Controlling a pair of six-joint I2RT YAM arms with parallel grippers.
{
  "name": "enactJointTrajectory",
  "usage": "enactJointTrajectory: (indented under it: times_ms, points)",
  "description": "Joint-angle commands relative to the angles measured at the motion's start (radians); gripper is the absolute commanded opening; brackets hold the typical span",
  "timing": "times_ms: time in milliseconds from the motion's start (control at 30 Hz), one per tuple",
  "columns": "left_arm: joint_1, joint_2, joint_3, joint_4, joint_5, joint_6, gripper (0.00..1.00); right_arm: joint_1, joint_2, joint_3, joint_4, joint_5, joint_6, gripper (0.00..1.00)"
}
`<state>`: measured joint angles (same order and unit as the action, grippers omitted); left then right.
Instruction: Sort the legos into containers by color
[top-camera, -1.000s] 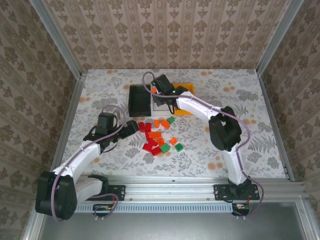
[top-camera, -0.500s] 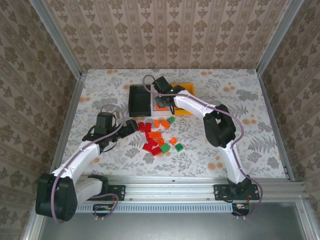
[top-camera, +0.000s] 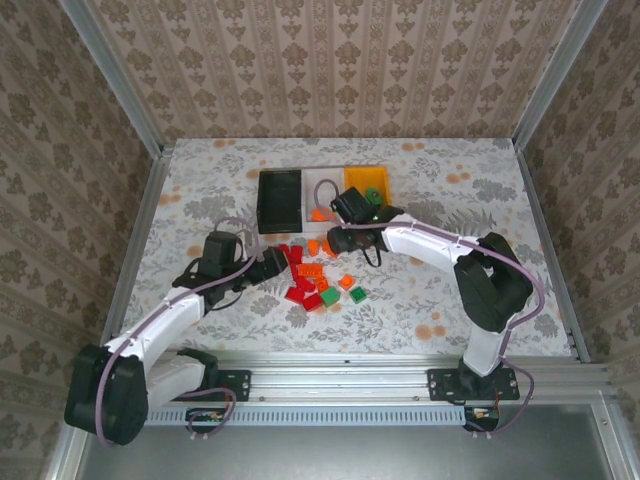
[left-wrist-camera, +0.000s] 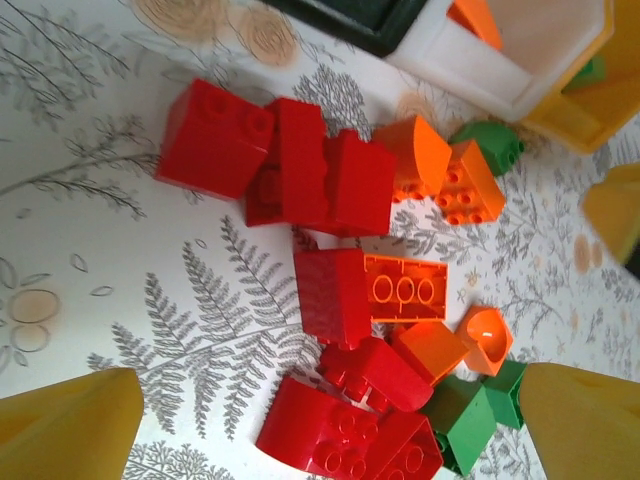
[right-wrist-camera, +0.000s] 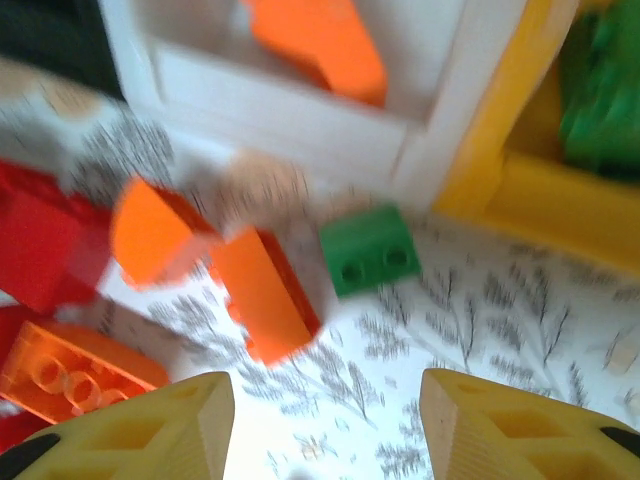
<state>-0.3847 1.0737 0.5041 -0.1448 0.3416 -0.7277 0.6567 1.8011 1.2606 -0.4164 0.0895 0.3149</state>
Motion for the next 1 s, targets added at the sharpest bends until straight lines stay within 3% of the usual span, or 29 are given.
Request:
enactJointTrajectory:
  times_ms: [0, 233, 967]
  points:
    - [-0.031, 0.023, 0.012, 0.033, 0.002, -0.019, 0.98, 0.019, -0.036, -0.057, -0.017, -0.050, 0.013, 0.54]
    - [-0.054, 0.026, 0.019, 0.031, -0.012, -0.021, 0.98, 0.099, -0.089, -0.135, -0.082, -0.076, -0.050, 0.61]
    - [-0.060, 0.008, 0.022, -0.007, -0.036, -0.009, 0.98, 0.119, 0.005, -0.177, -0.035, 0.000, -0.041, 0.61]
